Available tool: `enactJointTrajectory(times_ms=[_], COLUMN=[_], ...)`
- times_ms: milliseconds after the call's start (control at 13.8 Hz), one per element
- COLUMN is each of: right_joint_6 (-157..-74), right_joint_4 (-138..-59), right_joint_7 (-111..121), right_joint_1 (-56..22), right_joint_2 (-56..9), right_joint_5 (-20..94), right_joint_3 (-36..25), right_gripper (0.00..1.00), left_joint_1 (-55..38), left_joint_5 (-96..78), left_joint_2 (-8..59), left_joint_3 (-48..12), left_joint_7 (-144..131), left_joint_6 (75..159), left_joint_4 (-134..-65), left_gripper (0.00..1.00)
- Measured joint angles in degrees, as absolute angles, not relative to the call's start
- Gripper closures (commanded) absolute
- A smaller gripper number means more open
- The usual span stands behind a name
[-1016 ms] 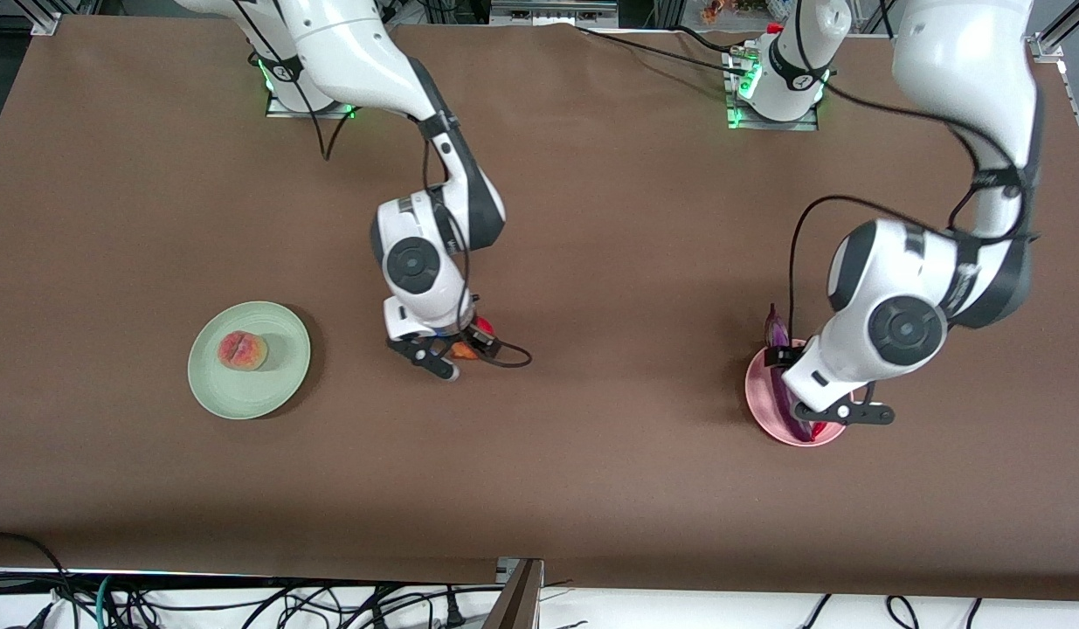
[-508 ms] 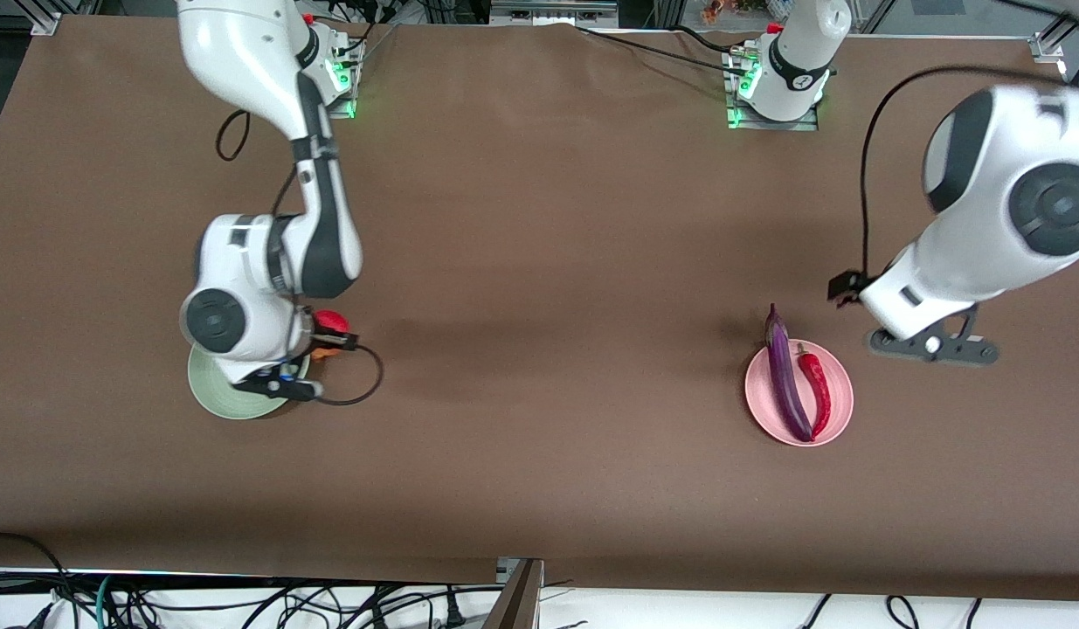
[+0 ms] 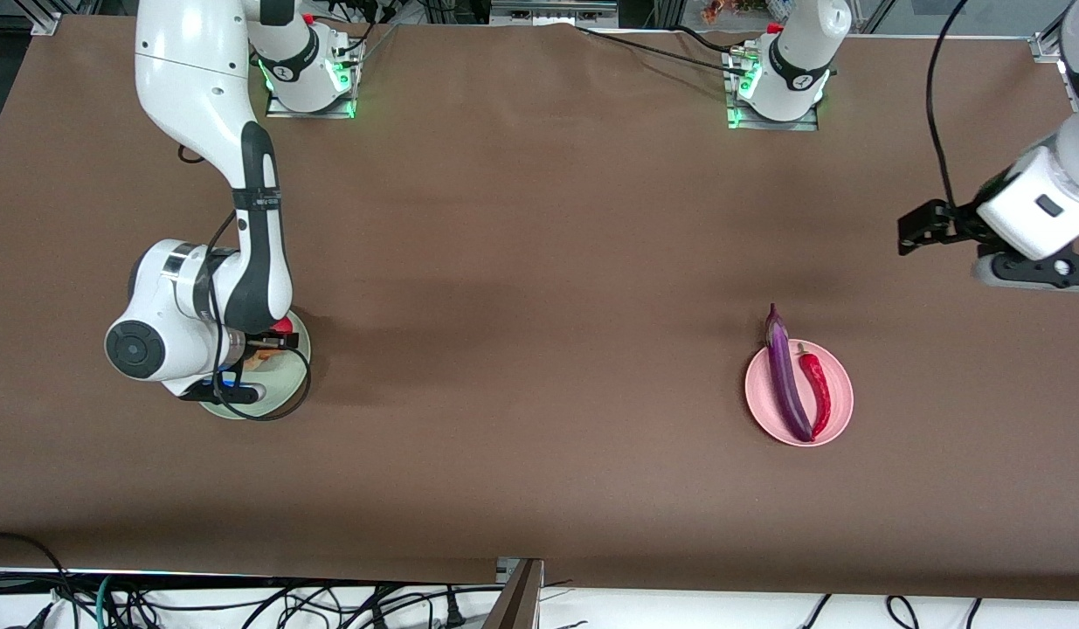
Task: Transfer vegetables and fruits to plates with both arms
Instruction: 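Carry the pomegranate to the green plate while the left gripper withdraws, then release the pomegranate on the green plate with the right gripper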
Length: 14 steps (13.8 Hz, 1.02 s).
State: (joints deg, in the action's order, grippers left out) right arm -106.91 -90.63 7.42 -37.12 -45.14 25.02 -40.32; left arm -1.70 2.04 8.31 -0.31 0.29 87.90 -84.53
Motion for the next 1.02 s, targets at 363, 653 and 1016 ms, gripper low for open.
enactJointTrajectory(times_ms=[363, 653, 1016], right_joint_6=[-110.0, -110.5, -92.5], right_joint_4=[-90.6, -89.8, -78.4], right_joint_7=[8.6, 12.0, 12.3], right_joint_1=[-37.0, -35.6, -35.6], right_joint_2=[-45.6, -45.6, -44.0], right_joint_5=[25.0, 25.0, 25.0], right_joint_3=[-40.1, -40.2, -45.1], right_gripper=[0.08, 0.00, 0.00], left_joint_1=[0.5, 0.5, 0.4], left_joint_5=[-1.5, -1.8, 0.8], left_joint_2=[2.7, -6.9, -8.5], left_joint_3=[-0.2, -0.6, -1.4], left_joint_7=[0.3, 0.3, 0.7], left_joint_6=[93.9, 97.2, 96.7], left_joint_4=[-93.1, -103.4, -104.6], left_gripper=[0.00, 0.00, 0.00])
